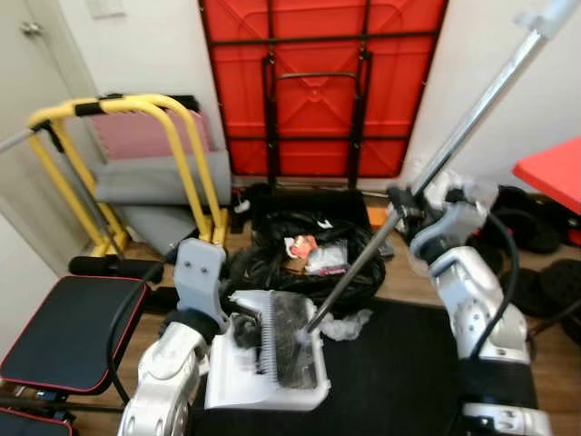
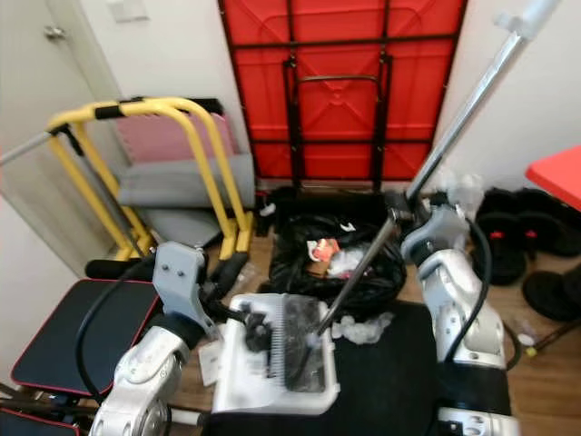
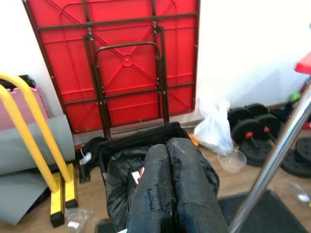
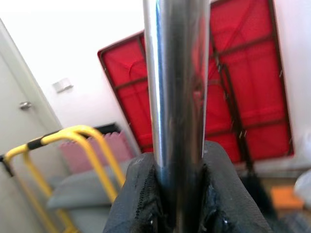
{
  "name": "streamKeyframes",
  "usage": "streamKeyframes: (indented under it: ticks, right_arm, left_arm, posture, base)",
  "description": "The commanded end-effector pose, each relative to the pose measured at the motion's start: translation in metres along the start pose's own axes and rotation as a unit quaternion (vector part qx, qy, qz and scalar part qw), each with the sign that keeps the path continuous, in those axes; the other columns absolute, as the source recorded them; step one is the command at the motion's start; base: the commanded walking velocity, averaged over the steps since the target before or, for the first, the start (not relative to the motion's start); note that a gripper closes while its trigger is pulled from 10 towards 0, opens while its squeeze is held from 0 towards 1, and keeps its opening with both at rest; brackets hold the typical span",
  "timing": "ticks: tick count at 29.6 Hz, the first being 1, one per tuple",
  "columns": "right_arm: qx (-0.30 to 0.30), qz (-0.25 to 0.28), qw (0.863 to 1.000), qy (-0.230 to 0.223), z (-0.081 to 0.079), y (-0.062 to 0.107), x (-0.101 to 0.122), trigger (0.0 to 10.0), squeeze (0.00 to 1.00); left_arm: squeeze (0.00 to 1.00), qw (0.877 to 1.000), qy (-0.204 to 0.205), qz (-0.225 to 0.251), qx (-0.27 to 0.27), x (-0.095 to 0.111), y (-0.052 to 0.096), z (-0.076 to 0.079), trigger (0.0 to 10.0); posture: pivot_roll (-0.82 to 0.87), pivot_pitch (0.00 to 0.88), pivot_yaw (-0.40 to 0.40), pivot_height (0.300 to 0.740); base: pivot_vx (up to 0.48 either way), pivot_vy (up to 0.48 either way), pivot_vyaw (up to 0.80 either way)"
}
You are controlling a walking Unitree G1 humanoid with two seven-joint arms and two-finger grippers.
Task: Sweep floor
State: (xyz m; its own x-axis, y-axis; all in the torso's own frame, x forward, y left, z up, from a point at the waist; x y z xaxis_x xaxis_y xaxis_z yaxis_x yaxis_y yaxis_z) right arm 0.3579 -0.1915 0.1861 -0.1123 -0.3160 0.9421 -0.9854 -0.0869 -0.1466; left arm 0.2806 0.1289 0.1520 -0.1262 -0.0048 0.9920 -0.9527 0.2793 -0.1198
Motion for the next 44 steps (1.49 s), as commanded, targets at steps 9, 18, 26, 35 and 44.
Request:
streamKeyframes:
  ticks: [9, 18, 26, 35, 44]
  right_arm:
    - [0.020, 0.030, 0.999, -0.022, -0.011, -0.004, 0.012, 10.0, 0.00]
    - [0.016, 0.033, 0.999, -0.017, -0.008, -0.007, 0.015, 10.0, 0.00]
    - [0.019, 0.032, 0.999, -0.011, -0.010, -0.009, 0.016, 10.0, 0.00]
    - [0.019, 0.046, 0.999, 0.007, -0.008, -0.016, 0.026, 10.0, 0.00]
    - [0.001, 0.076, 0.997, 0.031, 0.006, -0.029, 0.050, 10.0, 0.00]
  left_arm:
    - [0.00, 1.000, -0.002, -0.012, 0.002, -0.006, 0.001, -0.002, 10.0]
    - [0.00, 1.000, -0.002, -0.011, 0.003, -0.005, 0.001, -0.003, 10.0]
    - [0.00, 1.000, -0.001, -0.010, 0.003, -0.004, 0.001, -0.003, 10.0]
    - [0.00, 1.000, 0.001, -0.010, 0.001, -0.003, 0.002, -0.002, 10.0]
    - [0.00, 1.000, 0.008, -0.014, -0.009, -0.003, 0.006, 0.007, 10.0]
  posture:
    - [-0.13, 0.000, -0.016, 0.740]
    - [-0.12, 0.000, -0.014, 0.740]
    - [-0.13, 0.000, -0.009, 0.740]
    - [-0.13, 0.000, -0.009, 0.740]
    - [-0.12, 0.000, -0.015, 0.740]
  base:
    - [0.330, 0.000, 0.00]
    - [0.333, 0.000, 0.00]
    - [0.334, 0.000, 0.00]
    - [0.335, 0.000, 0.00]
    - [0.334, 0.000, 0.00]
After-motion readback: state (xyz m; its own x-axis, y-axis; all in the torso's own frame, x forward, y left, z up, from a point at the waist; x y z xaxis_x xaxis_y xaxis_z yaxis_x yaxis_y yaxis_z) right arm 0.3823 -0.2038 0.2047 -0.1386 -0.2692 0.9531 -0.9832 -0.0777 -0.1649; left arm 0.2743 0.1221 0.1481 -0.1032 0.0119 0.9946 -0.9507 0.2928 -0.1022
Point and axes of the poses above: a point about 5 cm out from each wrist's last joint towards the gripper, its own y axis pointing back from the gripper into the wrist, its own x axis along the axis of the wrist's last joint, z = x × y, the point moved 4 cm from there along -y, pointing out of the wrist towards the gripper, and after that the axes turned 3 degrees about y, right-handed, at the moved point
